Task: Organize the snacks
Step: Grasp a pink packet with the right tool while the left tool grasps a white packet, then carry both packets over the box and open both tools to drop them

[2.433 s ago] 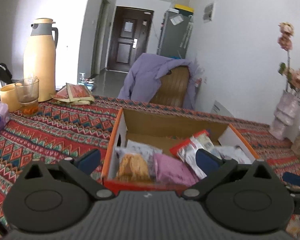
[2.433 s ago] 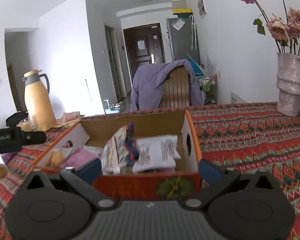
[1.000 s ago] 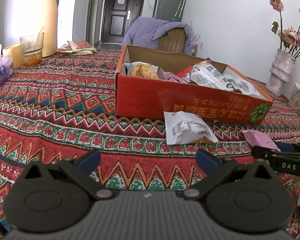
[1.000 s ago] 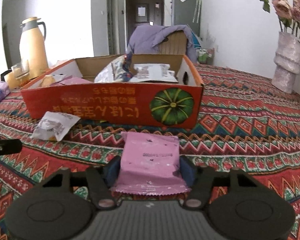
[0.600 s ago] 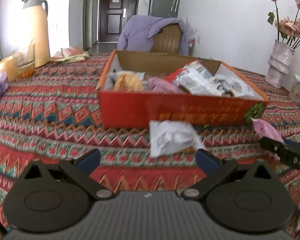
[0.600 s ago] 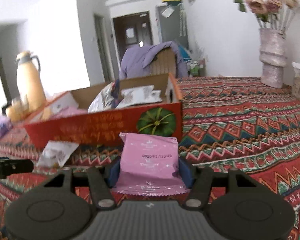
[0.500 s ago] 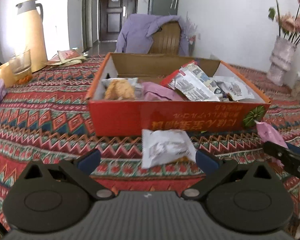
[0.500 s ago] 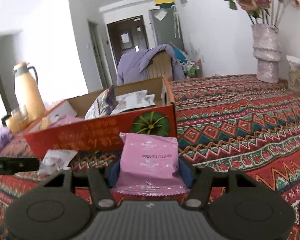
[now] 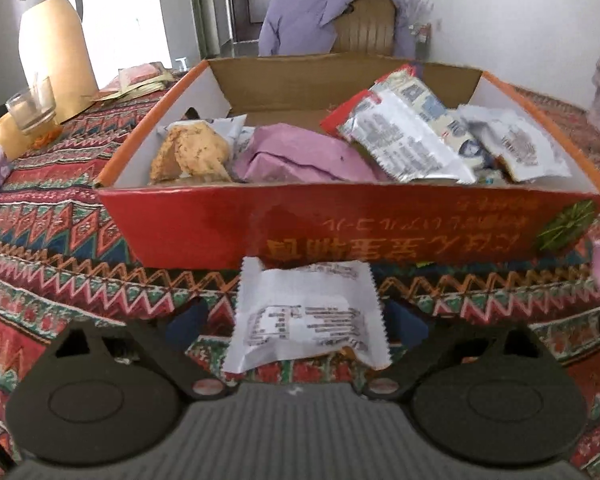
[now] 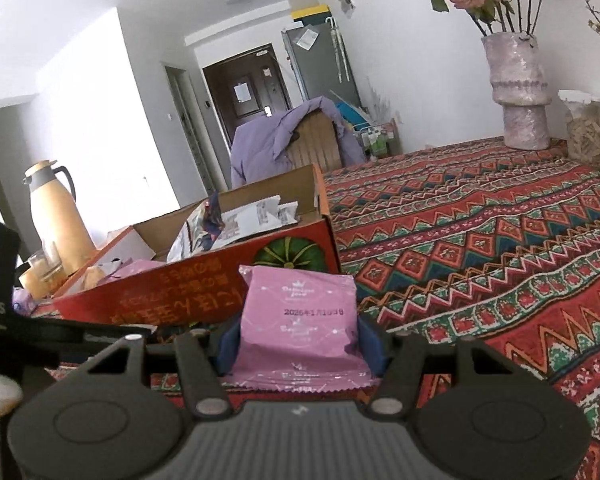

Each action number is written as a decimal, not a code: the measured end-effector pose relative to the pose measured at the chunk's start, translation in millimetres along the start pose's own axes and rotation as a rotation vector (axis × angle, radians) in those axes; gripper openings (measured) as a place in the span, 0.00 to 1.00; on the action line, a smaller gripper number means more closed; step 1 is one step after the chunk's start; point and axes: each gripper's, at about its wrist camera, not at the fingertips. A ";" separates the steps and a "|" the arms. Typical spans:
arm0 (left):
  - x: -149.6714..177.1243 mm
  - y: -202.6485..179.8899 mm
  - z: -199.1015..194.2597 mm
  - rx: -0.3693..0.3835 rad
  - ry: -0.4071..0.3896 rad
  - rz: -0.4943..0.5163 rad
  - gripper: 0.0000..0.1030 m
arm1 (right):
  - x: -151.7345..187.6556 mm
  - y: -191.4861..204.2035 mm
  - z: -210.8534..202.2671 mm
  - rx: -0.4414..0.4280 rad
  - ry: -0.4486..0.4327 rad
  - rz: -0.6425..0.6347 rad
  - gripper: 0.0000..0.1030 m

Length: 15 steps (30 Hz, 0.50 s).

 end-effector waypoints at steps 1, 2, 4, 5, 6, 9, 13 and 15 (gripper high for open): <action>-0.1 0.2 -1.5 0.014 -0.002 -0.002 0.78 | -0.3 -0.1 0.4 -0.002 0.001 0.001 0.58; 0.3 0.3 -4.1 0.025 -0.008 0.001 0.69 | -0.5 -0.2 0.5 -0.004 0.002 0.003 0.58; 1.7 -1.1 -8.8 0.023 -0.019 0.012 0.64 | -0.4 -1.7 0.4 -0.007 0.003 0.009 0.58; 3.3 -0.9 -11.5 0.030 -0.025 0.017 0.59 | -0.4 -2.1 0.5 -0.008 0.003 0.011 0.58; 4.4 -0.5 -13.9 0.040 -0.028 0.018 0.58 | -0.3 -2.2 0.5 -0.009 0.003 0.013 0.58; 9.1 1.1 -23.0 0.066 -0.045 0.022 0.56 | -0.6 -1.9 1.1 -0.012 0.000 0.011 0.58; 14.6 5.0 -38.9 0.099 -0.080 0.037 0.56 | -0.2 0.1 0.6 -0.013 -0.006 0.002 0.58; 15.5 7.6 -47.3 0.121 -0.092 0.034 0.56 | 0.2 2.2 -1.5 -0.016 -0.020 -0.009 0.58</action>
Point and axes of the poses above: each gripper's, at about its wrist camera, not at the fingertips, and z roughly the way its jaws point, y to its left, x to its underside, and after that the axes turned 1 degree about -z, right-handed
